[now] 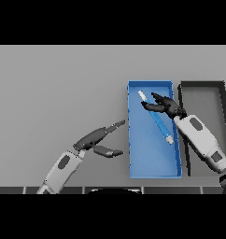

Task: Pick up the blue pipe and place it into the blue bin.

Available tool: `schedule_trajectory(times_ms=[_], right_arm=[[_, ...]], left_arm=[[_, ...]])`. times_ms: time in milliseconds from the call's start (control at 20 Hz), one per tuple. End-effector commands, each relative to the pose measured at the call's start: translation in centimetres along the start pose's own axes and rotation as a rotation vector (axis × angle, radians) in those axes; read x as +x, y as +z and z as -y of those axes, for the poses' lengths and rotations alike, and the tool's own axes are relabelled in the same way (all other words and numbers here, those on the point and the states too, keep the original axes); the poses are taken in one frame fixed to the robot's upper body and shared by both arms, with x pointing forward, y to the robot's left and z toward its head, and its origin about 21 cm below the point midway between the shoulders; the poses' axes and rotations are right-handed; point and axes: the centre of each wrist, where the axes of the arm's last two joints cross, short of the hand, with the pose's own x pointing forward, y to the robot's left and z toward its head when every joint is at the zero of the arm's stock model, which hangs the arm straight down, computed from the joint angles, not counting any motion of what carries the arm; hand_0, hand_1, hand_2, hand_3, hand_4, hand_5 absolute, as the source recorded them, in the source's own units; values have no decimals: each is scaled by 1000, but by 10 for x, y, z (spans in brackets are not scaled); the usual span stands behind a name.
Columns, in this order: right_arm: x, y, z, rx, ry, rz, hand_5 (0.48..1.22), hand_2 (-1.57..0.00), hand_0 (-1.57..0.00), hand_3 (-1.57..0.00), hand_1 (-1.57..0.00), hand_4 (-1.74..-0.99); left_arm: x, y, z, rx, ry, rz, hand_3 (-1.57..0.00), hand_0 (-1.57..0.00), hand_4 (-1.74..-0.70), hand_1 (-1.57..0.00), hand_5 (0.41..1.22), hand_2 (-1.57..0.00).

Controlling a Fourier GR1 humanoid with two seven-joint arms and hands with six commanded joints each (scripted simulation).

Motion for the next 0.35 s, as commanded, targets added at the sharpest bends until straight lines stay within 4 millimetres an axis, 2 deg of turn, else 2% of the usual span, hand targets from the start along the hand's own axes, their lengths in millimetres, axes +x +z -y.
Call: schedule_trajectory(times_ms=[0,300], right_arm=[[0,0,-1,1,1,-4,680,-12,-14,-9,-12,-1127],[2,-4,1,27,-4,19,677,-7,-9,-6,-8,-1129]], left_arm=[[0,-1,0,0,0,-10,1,1,-920,1,465,1],[-5,-4,-4,1,7,-12,1,1,-920,1,468,1]])
